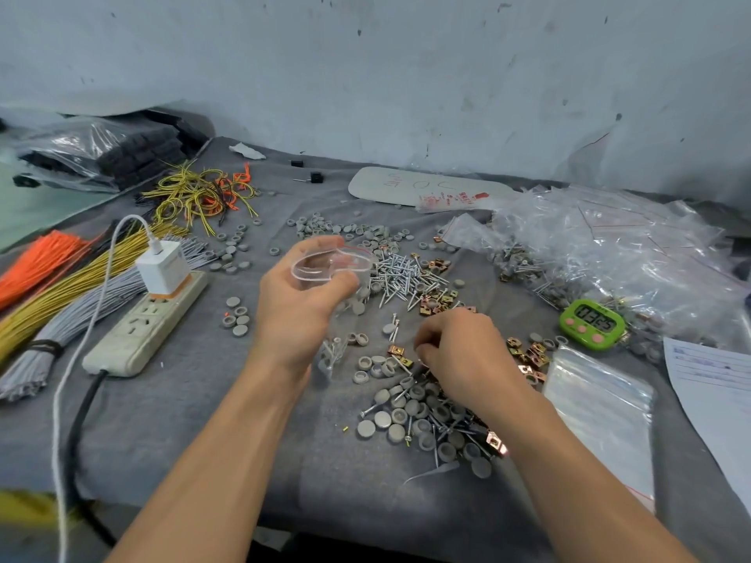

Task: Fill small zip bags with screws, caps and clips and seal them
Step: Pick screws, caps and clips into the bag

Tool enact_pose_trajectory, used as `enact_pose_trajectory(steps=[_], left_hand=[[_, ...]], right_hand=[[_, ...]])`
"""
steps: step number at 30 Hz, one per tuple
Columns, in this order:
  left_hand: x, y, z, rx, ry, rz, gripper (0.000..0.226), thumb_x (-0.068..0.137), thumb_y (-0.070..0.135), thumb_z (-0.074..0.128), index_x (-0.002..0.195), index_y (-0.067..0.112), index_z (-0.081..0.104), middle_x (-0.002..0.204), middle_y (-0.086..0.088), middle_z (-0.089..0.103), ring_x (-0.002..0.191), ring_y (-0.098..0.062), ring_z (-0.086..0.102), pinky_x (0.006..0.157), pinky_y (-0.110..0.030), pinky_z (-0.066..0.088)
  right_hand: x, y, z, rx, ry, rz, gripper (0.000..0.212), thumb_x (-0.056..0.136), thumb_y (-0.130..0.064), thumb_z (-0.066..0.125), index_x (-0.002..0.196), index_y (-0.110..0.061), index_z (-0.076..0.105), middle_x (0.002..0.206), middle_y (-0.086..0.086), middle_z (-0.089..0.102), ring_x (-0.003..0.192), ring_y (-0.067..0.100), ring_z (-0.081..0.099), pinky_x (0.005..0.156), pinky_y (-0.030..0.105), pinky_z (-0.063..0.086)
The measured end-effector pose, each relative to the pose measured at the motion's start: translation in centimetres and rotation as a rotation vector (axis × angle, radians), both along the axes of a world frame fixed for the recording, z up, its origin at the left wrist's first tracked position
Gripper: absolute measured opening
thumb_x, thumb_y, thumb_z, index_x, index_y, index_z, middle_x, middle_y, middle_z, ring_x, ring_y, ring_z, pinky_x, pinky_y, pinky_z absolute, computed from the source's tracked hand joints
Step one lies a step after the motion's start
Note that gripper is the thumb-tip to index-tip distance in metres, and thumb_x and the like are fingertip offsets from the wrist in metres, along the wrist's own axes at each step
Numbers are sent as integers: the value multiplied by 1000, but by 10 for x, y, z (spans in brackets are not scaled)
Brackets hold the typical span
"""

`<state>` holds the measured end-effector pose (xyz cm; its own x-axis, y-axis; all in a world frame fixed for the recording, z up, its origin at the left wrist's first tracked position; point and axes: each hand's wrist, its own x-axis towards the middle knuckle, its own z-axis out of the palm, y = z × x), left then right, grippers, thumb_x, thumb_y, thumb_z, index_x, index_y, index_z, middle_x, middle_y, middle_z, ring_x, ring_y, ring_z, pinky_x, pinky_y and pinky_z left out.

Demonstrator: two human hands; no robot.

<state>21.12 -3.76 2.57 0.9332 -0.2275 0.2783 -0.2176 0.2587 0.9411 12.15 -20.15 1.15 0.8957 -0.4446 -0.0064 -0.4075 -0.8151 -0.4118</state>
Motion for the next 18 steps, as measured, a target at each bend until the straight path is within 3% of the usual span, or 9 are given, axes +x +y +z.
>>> enact_pose_trajectory(steps=[3, 7, 11, 15, 18], left_hand=[[-4, -3, -5, 172, 8, -51, 42, 78, -2, 79, 112, 23, 73, 99, 1, 79, 85, -8, 72, 75, -20, 55], [-7, -3, -8, 332, 1, -73, 44, 74, 15, 83, 113, 33, 73, 97, 7, 78, 83, -13, 73, 76, -30, 56], [-7, -6, -9, 363, 21, -78, 48, 65, 27, 80, 112, 35, 73, 93, 12, 79, 82, -6, 73, 77, -28, 55], [-5, -8, -12, 456, 49, -91, 50, 61, 37, 79, 110, 41, 72, 95, 12, 78, 88, -13, 74, 86, -39, 57], [-4, -9, -13, 492, 79, -56, 40, 64, 38, 78, 104, 44, 72, 89, 12, 77, 83, -12, 73, 78, -37, 56]], right_hand=[[-2, -2, 1, -27, 55, 2, 13, 94, -24, 65, 88, -31, 74, 91, 1, 74, 85, 25, 69, 82, 43, 61], [-6, -1, 6, -79, 136, 40, 5, 91, -33, 69, 95, -34, 71, 98, -1, 72, 91, 24, 68, 82, 41, 60], [-8, 0, 7, -149, 170, 64, 11, 91, -25, 63, 97, -31, 71, 98, 0, 71, 90, 26, 68, 78, 39, 59], [-10, -2, 7, -138, 199, 51, 20, 94, -23, 59, 106, -29, 73, 102, 2, 72, 92, 26, 68, 79, 37, 59], [-13, -6, 9, -144, 190, -9, 25, 92, -17, 57, 104, -30, 75, 102, 4, 72, 88, 26, 68, 78, 37, 60]])
